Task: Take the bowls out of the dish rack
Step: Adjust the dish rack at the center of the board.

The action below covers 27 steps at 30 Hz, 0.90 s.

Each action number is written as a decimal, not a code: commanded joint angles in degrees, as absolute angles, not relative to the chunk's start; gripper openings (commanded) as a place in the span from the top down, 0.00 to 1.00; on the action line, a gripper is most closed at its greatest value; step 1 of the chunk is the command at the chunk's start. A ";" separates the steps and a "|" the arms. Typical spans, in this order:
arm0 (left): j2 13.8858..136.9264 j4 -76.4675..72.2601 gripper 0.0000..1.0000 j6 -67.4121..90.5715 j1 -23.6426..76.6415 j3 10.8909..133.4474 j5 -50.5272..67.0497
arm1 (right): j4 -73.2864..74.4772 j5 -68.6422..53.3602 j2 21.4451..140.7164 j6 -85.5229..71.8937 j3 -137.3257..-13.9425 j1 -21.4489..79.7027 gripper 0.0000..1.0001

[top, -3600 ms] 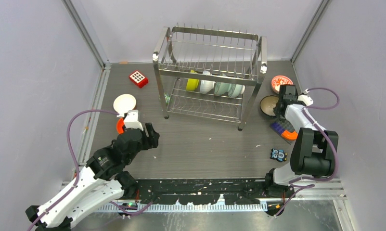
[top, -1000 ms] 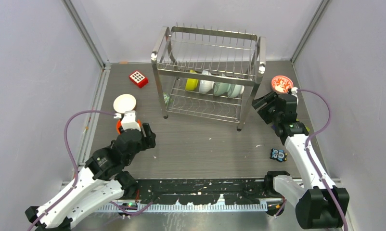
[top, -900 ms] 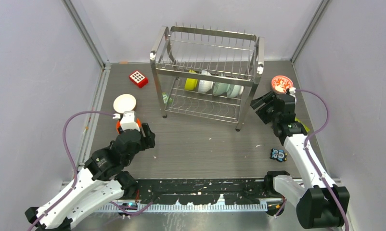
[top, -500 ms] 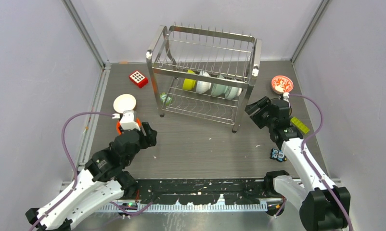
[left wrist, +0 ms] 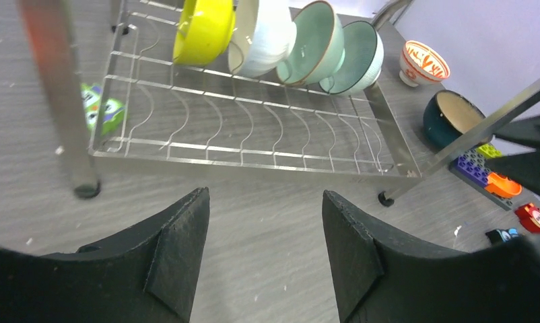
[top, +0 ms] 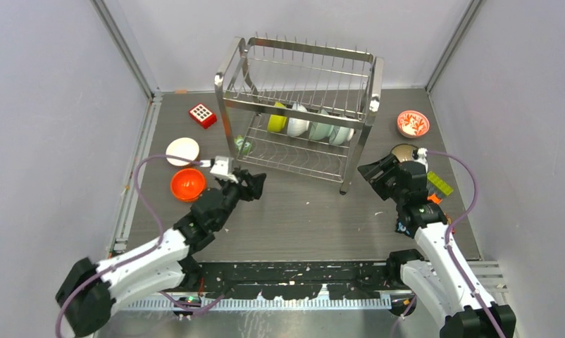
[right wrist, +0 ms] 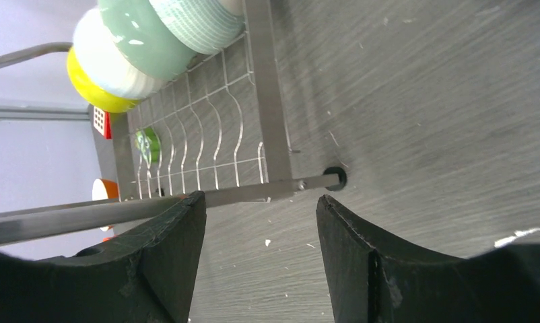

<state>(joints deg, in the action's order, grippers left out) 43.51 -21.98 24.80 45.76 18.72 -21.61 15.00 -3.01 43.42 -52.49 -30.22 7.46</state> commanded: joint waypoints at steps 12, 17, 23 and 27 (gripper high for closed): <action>69.09 -56.44 0.38 19.94 50.89 27.26 -19.82 | 13.45 -3.74 39.57 -52.83 -26.11 8.34 0.34; 57.42 -32.58 0.38 27.08 51.42 27.08 -27.58 | 14.90 -1.55 41.44 -51.70 -29.14 8.35 0.34; 40.41 1.78 0.38 38.20 51.42 29.83 -35.45 | 16.01 8.06 44.69 -50.37 -35.51 8.10 0.33; 32.41 13.51 0.37 40.89 51.42 30.26 -37.40 | 6.73 11.33 50.63 -50.32 -37.23 7.09 0.32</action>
<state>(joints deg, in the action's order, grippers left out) 37.80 -5.76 35.53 51.46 28.58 -31.97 16.47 5.10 46.17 -51.33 -34.06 7.94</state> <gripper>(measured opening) 0.623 0.670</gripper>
